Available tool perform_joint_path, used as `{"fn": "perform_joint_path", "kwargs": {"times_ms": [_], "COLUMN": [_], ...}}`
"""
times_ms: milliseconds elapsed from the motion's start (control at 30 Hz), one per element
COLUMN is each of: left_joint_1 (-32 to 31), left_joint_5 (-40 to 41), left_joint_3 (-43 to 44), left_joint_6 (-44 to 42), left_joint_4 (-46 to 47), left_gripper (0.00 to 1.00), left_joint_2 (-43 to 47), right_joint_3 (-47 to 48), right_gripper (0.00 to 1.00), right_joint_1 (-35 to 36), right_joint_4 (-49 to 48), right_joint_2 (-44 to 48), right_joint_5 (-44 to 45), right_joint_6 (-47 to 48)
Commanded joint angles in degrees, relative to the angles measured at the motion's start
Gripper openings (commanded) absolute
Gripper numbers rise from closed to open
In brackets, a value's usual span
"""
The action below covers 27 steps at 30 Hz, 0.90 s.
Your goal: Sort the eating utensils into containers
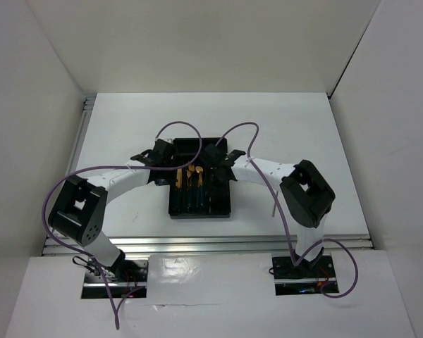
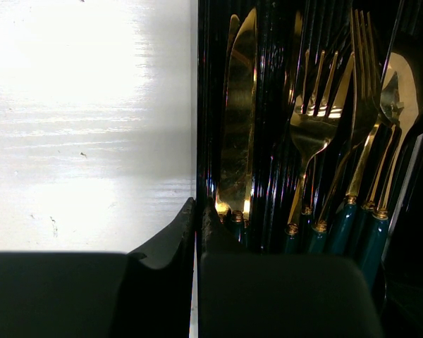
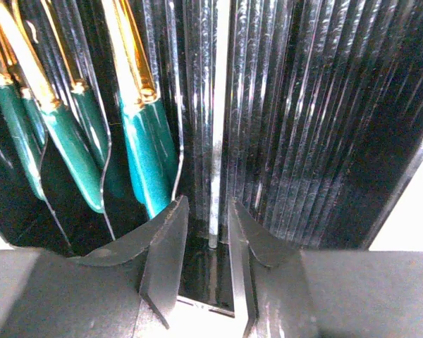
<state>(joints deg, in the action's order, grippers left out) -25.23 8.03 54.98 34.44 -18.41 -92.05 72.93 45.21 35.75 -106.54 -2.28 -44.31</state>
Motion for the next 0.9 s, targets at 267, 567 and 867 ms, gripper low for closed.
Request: {"fn": "perform_joint_path", "kwargs": {"times_ms": [267, 567, 867], "left_joint_1": [0.01, 0.01, -0.52], "left_joint_5": [-3.72, -5.48, -6.10], "left_joint_3": [-0.49, 0.65, 1.80], "left_joint_6": [-0.59, -1.74, -2.79], "left_joint_4": [1.98, 1.98, 1.45], "left_gripper": [0.00, 0.00, 0.00], "left_joint_2": [-1.28, -3.13, -4.28], "right_joint_3": [8.02, -4.71, -17.02], "right_gripper": [0.46, 0.50, 0.45], "right_joint_1": [-2.31, -18.12, -27.97], "right_joint_4": [7.31, 13.11, 13.04], "right_joint_2": [7.66, 18.73, 19.27], "right_joint_5": [10.36, 16.70, 17.75], "right_joint_6": [2.04, 1.42, -0.25]}}
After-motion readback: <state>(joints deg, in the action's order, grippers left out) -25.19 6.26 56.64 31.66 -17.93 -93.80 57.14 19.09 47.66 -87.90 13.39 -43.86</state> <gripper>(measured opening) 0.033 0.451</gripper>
